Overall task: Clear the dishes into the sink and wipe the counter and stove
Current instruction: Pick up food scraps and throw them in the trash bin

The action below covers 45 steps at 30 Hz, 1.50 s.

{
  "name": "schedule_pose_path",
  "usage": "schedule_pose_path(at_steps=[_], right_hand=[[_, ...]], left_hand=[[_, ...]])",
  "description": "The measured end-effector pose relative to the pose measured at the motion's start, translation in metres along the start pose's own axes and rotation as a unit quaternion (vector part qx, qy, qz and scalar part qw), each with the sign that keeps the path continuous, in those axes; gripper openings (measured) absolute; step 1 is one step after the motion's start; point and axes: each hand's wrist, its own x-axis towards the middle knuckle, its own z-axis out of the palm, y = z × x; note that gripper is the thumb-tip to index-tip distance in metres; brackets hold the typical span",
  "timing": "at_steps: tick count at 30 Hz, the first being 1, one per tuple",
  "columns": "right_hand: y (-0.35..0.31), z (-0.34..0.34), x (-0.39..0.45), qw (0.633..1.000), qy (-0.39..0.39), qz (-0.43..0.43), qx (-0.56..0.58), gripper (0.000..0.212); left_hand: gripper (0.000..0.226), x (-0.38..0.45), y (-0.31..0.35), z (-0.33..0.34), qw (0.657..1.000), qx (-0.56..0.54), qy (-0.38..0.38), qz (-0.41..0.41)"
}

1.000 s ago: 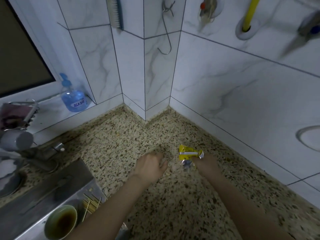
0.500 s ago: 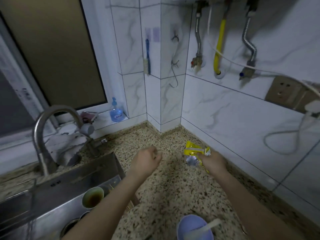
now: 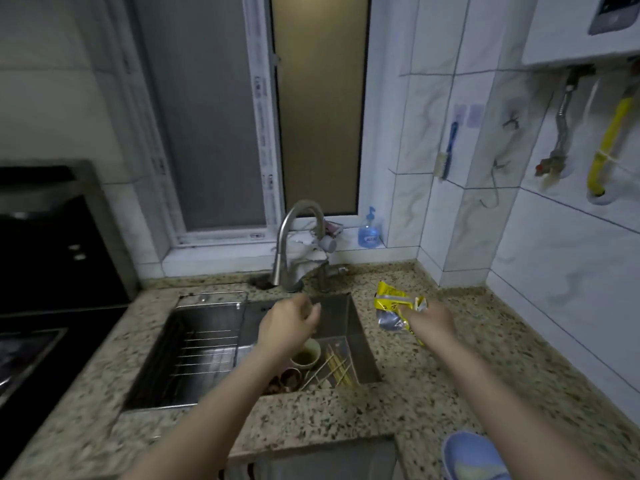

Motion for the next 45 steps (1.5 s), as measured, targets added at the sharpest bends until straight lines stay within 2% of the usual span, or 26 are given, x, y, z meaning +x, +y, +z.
schedule_pose_path(at_steps=[6, 13, 17, 21, 35, 39, 45], right_hand=[[-0.082, 0.083, -0.060, 0.994, -0.073, -0.086, 0.000, 0.034], [-0.164, 0.212, -0.158, 0.977, -0.149, -0.150, -0.005, 0.031], [-0.198, 0.294, -0.220, 0.968, -0.191, -0.161, -0.012, 0.031], [-0.221, 0.369, -0.282, 0.962, -0.219, -0.164, -0.020, 0.041], [-0.294, 0.549, -0.385, 0.913, -0.347, -0.211, -0.031, 0.037], [-0.314, 0.615, -0.396, 0.890, -0.406, -0.208, -0.009, 0.037], [-0.366, 0.703, -0.405, 0.847, -0.478, -0.233, -0.002, 0.038]], left_hand=[[0.029, -0.029, -0.089, -0.099, 0.992, 0.023, 0.093, -0.078], [0.029, -0.101, -0.221, -0.207, 0.978, 0.040, 0.144, -0.144], [0.030, -0.148, -0.302, -0.267, 0.974, 0.063, 0.145, -0.164], [0.033, -0.194, -0.376, -0.321, 0.965, 0.062, 0.147, -0.208], [0.029, -0.276, -0.530, -0.397, 0.907, 0.095, 0.201, -0.359], [0.030, -0.270, -0.576, -0.426, 0.891, 0.134, 0.207, -0.382], [0.029, -0.220, -0.636, -0.473, 0.864, 0.166, 0.215, -0.424]])
